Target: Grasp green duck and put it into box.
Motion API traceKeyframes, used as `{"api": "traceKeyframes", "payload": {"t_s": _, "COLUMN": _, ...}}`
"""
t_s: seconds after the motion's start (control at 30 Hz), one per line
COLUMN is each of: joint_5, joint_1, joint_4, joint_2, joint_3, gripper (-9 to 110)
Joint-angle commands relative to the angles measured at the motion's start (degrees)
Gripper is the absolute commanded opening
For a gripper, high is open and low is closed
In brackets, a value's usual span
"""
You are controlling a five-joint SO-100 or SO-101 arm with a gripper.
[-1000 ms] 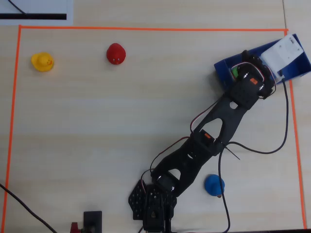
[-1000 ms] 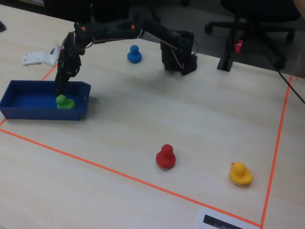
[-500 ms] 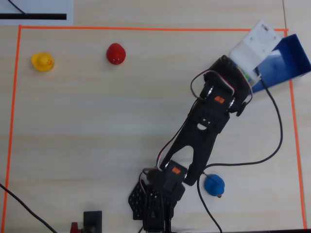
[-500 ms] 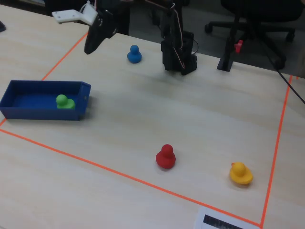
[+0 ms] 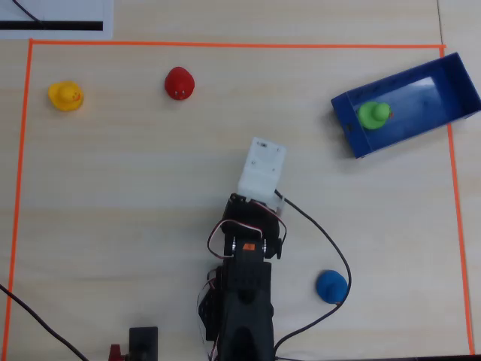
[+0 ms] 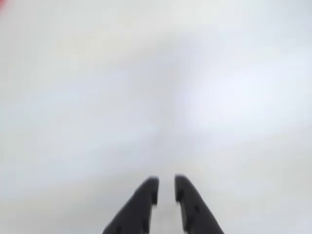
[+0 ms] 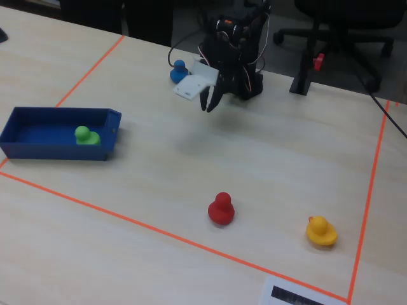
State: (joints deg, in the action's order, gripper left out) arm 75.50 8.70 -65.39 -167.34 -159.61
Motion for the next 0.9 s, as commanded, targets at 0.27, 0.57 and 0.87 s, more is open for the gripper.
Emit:
{"api": "traceKeyframes", "payload": {"t_s": 0.27, "joint_5": 5.27, "joint_1": -7.12, "joint_4": -8.88, "joint_2": -22.32, "joint_3": -16.70, "gripper": 0}}
{"api": "traceKeyframes", "payload": {"t_s": 0.57, "joint_5": 5.27, "joint_1": -8.35, "joint_4": -10.55, "joint_2": -22.41, "joint_3": -18.54, "gripper": 0}}
{"api": "traceKeyframes", "payload": {"t_s": 0.87, "joint_5": 5.19, "joint_1": -8.44, "joint_4": -10.46, "joint_2": -22.41, "joint_3": -18.63, "gripper": 1}}
